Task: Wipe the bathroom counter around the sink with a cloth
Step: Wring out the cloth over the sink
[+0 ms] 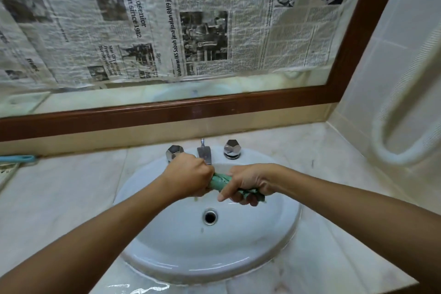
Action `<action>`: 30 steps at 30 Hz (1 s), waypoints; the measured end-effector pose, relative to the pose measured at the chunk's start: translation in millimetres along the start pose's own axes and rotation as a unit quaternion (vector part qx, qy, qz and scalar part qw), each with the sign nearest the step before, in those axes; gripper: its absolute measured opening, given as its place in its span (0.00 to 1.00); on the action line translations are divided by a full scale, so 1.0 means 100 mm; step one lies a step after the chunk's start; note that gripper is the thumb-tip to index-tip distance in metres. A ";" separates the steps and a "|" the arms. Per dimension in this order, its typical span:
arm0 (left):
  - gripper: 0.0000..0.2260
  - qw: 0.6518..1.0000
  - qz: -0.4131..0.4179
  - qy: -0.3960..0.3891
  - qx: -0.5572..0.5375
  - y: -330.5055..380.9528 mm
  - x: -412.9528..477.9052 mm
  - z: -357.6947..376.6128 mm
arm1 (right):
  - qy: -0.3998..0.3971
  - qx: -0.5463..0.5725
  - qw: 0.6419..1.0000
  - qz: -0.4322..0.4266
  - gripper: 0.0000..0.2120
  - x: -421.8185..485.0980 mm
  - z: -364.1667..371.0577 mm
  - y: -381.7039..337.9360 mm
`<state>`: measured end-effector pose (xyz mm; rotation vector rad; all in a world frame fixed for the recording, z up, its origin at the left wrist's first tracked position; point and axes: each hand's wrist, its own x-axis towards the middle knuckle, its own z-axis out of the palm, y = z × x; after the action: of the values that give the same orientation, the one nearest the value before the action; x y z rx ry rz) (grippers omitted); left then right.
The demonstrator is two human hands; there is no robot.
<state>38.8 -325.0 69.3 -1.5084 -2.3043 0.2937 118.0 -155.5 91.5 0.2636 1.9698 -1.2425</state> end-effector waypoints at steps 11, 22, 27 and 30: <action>0.12 0.608 -0.404 -0.247 -0.637 0.44 0.12 0.04 | 0.360 -0.574 0.688 -0.260 0.12 0.43 -0.09 0.14; 0.17 0.225 -0.343 -0.279 -0.868 0.50 -0.10 -0.09 | 0.426 -0.562 0.552 -0.445 0.14 0.52 -0.10 0.04; 0.18 0.367 -0.390 -0.263 -0.803 0.45 -0.09 -0.19 | 0.447 -0.546 0.563 -0.430 0.15 0.52 -0.10 0.01; 0.15 0.557 -0.395 -0.246 -0.688 0.34 -0.08 -0.22 | 0.442 -0.557 0.612 -0.346 0.18 0.39 -0.01 -0.02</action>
<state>79.7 -319.0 75.5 -0.3430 -3.4813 -1.9789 90.0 -164.5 66.0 -0.7506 3.4931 0.1625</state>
